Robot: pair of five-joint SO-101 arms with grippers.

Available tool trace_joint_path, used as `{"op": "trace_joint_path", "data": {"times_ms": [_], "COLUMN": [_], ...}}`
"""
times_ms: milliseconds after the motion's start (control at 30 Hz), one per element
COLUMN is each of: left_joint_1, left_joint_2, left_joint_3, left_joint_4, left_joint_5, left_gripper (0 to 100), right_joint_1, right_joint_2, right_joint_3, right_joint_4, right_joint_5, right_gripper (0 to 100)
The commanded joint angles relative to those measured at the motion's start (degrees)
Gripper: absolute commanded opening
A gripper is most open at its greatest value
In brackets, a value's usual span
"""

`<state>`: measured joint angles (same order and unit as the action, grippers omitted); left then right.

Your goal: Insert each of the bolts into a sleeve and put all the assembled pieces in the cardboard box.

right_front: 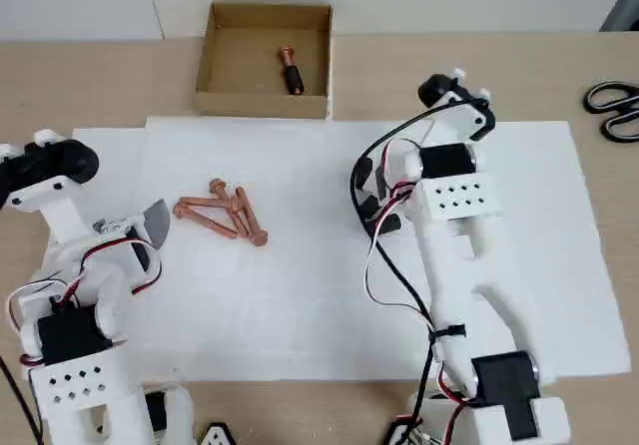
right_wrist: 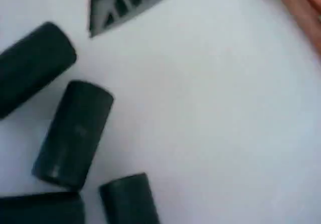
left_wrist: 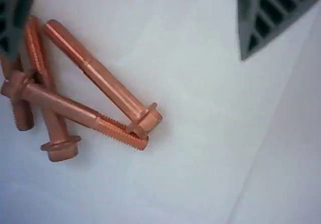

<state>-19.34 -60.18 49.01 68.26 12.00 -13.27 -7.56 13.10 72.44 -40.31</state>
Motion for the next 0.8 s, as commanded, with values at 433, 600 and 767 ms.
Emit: {"op": "trace_joint_path", "data": {"times_ms": [433,600,767], "left_joint_1": [0.53,0.53,0.53], "left_joint_2": [-1.05,-1.05,-1.05], "left_joint_3": [0.22,0.22,0.22], "left_joint_4": [-0.18,-0.18,-0.18], "left_joint_5": [-0.35,-0.44,-0.44], "left_gripper": [27,27,27], "right_joint_1": [-2.51,-2.51,-2.42], "right_joint_2": [10.33,12.44,14.02], "right_joint_3": [3.25,3.25,3.43], "right_joint_4": [-9.10,-10.24,-11.12], "right_joint_5": [-0.62,-0.62,-0.62], "right_gripper": [20.9,20.9,20.9]}}
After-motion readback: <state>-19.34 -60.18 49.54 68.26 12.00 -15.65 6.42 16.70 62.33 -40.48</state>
